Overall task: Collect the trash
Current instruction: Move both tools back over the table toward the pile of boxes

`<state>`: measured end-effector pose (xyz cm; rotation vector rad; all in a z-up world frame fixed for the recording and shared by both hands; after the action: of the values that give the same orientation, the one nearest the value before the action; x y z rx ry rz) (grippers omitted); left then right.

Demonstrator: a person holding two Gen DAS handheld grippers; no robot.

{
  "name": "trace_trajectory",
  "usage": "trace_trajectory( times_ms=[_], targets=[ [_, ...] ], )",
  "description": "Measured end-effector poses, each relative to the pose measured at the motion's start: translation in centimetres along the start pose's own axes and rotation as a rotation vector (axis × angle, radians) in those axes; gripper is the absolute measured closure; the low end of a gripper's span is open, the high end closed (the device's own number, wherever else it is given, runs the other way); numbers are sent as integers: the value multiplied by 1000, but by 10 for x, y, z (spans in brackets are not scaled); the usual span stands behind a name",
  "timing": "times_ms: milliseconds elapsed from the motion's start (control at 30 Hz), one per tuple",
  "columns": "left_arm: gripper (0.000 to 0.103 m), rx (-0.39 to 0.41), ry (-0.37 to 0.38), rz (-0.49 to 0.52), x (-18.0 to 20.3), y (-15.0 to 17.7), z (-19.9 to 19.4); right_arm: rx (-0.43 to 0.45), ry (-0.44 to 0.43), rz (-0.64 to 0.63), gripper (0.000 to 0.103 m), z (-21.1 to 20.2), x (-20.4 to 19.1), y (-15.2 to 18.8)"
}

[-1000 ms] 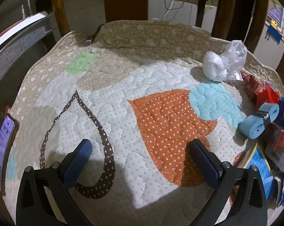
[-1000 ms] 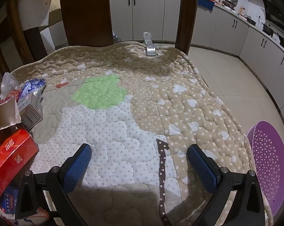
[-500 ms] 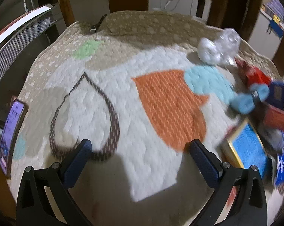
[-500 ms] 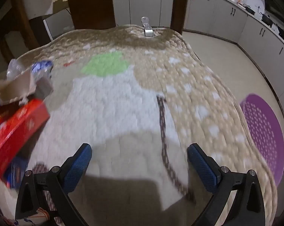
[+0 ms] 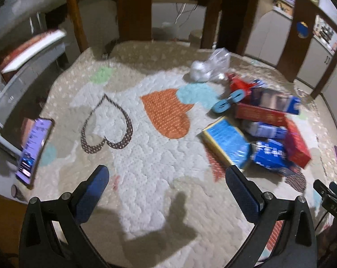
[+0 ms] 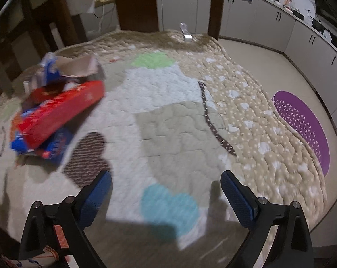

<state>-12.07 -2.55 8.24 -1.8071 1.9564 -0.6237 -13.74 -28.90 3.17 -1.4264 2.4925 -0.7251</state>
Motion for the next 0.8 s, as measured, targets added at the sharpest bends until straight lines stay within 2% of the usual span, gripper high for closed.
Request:
trace_trajectory(
  times_ms=[333, 600, 800],
  targets=[
    [0, 109, -14, 68, 13, -2, -59, 141, -59, -38, 3, -65, -51, -3],
    [0, 179, -48, 113, 20, 1, -87, 211, -83, -44, 3, -97, -55, -8],
    [0, 190, -65, 140, 28, 1, -90, 238, -81, -31, 3, -107, -55, -9]
  ],
)
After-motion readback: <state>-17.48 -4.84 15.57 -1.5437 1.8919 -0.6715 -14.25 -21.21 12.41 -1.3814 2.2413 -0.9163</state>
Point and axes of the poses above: each gripper's, at about its wrist camera, not at the fingertips, and z roughly the way its jaws point, x to its right, y to its underside, the point moved 2 cm from there along z, roughly the way its jaws point, and after that the axes turned 1 degree about x, right-handed, at the moved point
